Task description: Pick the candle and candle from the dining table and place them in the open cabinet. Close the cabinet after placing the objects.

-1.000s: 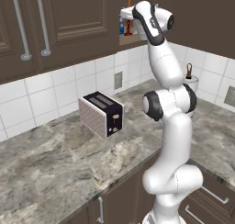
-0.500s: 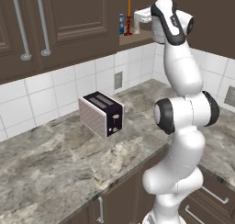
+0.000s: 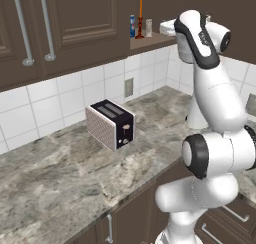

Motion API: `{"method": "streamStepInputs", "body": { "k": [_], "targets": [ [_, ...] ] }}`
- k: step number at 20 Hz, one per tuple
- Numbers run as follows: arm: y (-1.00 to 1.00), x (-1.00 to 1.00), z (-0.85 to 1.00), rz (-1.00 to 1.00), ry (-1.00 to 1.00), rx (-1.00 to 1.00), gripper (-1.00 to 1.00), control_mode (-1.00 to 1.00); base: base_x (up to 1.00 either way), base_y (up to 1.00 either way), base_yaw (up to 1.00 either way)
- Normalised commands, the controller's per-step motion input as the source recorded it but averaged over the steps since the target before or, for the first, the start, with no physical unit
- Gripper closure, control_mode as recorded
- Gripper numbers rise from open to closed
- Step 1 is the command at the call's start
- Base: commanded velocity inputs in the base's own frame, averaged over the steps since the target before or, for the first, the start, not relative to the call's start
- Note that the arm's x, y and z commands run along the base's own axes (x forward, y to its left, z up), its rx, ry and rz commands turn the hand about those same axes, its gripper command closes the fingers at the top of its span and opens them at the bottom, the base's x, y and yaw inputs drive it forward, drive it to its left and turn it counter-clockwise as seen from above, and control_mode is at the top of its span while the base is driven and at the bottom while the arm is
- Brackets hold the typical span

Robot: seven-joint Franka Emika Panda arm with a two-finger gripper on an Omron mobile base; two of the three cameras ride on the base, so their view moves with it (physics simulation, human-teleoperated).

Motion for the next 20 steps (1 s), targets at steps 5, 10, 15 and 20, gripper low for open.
{"method": "streamStepInputs", "body": {
  "k": [5,10,15,20],
  "targets": [
    [0.00,-1.00,0.09,-0.27,0.34,-0.09,-1.00,-1.00,0.00,0.00,0.00],
    [-0.34,-1.00,0.14,-0.31,0.49,-0.05,-1.00,-1.00,0.00,0.00,0.00],
    [-0.77,-1.00,0.10,-0.28,0.38,0.00,-1.00,-1.00,0.00,0.00,0.00],
    [-1.00,-1.00,0.13,-0.12,0.02,0.14,-1.00,-1.00,0.00,0.00,0.00]
  ]
}}
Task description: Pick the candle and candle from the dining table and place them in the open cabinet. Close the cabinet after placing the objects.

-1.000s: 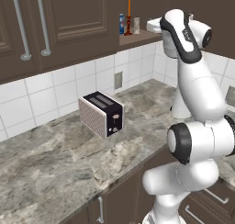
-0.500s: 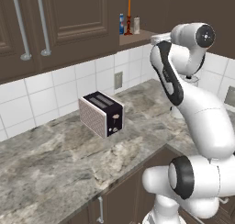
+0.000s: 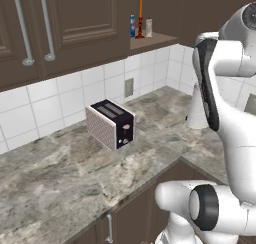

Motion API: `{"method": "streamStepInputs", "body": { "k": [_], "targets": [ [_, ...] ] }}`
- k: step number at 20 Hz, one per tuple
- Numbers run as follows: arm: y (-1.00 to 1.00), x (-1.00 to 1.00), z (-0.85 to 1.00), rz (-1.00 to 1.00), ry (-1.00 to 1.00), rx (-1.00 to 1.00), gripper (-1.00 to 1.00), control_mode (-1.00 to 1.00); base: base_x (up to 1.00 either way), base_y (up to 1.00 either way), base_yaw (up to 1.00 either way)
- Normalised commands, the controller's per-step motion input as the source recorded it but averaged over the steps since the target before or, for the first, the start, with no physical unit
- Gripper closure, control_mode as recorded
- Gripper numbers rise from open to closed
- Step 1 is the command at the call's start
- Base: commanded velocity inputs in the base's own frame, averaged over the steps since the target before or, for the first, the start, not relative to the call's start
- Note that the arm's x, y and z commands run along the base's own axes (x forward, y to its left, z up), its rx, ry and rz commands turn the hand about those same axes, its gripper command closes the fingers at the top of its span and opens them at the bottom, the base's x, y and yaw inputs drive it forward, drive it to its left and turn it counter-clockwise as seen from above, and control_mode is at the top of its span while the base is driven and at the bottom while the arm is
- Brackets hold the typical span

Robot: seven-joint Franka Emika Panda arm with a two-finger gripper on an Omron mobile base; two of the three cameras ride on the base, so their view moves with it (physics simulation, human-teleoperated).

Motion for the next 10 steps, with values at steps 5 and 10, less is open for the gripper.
{"method": "streamStepInputs", "body": {
  "k": [5,10],
  "targets": [
    [-1.00,-1.00,0.01,-0.01,-0.02,0.15,-1.00,-1.00,0.00,0.00,0.00],
    [-0.98,-1.00,0.05,0.00,-0.16,0.20,-1.00,-1.00,0.00,0.00,0.00]
  ]
}}
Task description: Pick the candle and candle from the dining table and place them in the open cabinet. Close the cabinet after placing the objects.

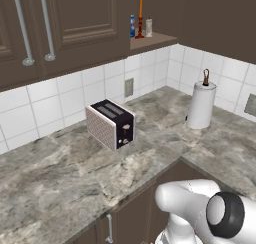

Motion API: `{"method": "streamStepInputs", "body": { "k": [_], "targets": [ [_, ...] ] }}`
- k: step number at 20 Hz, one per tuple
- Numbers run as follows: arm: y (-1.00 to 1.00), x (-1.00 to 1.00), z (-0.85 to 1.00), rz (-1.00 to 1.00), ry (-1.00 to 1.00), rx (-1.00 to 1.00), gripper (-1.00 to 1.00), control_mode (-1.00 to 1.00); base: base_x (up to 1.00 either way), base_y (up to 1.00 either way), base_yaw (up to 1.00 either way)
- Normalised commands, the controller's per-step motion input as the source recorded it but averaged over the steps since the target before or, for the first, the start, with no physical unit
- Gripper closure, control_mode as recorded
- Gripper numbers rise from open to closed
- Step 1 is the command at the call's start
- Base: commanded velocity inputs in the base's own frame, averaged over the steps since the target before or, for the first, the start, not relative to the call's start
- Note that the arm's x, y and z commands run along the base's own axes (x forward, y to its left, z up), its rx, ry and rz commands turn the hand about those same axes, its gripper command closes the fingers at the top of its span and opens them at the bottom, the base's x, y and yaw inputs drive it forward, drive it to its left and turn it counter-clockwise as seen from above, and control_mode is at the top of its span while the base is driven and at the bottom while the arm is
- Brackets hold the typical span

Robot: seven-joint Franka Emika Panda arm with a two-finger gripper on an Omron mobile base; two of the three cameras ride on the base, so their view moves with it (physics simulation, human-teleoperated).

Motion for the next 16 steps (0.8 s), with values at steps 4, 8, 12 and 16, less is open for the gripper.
{"method": "streamStepInputs", "body": {
  "k": [4,8,12,16],
  "targets": [
    [-0.25,-0.60,0.09,0.00,-0.21,0.03,-1.00,-1.00,0.00,0.00,0.00],
    [-0.01,-0.09,0.05,0.00,-0.10,0.01,-1.00,-1.00,0.00,0.00,0.00],
    [0.00,-0.02,0.00,0.00,-0.05,0.00,-1.00,-1.00,0.00,0.00,0.00],
    [0.00,-0.01,0.00,0.00,-0.03,0.00,-1.00,-1.00,0.00,0.00,0.00]
  ]
}}
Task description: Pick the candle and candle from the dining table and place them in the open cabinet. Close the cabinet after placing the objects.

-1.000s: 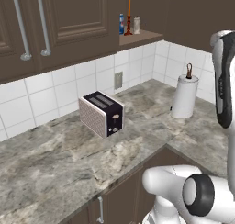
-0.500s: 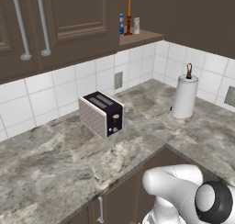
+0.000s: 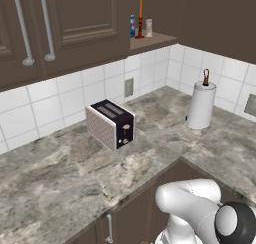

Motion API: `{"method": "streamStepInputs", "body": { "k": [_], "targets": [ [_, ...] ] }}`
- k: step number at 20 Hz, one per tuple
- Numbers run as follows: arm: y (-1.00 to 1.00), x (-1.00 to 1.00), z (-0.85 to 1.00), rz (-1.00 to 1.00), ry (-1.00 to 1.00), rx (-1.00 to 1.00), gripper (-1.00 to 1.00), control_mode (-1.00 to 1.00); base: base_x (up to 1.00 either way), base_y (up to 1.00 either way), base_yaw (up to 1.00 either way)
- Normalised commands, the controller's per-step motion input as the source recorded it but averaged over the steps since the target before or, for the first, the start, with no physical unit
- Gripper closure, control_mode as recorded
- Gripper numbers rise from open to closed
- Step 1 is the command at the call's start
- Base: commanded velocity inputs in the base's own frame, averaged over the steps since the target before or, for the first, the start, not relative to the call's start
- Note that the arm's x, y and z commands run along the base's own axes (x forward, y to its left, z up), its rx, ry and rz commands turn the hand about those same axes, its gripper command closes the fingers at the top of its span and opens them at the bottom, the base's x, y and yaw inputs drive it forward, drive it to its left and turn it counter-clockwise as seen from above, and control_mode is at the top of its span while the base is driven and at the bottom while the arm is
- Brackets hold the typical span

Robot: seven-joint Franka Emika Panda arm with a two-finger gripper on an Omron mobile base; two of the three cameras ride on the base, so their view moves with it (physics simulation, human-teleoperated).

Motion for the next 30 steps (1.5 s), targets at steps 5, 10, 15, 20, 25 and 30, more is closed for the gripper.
{"method": "streamStepInputs", "body": {
  "k": [5,10,15,20,25,30],
  "targets": [
    [-0.04,-0.08,-0.11,0.04,-0.06,0.00,-1.00,-1.00,0.00,0.00,0.00],
    [-0.04,0.02,-0.30,0.07,-0.02,-0.02,-1.00,-1.00,0.00,0.00,0.00],
    [-0.15,0.09,-0.03,0.10,-0.09,0.01,-1.00,-1.00,0.00,0.00,0.00],
    [-0.26,0.22,0.00,0.13,-0.05,0.07,-1.00,-1.00,0.00,0.00,0.00],
    [-0.04,0.50,0.03,0.05,0.00,0.04,-1.00,-1.00,0.00,0.00,0.00],
    [0.22,0.74,0.03,0.00,0.00,0.00,-1.00,-1.00,0.00,0.00,0.00]
  ]
}}
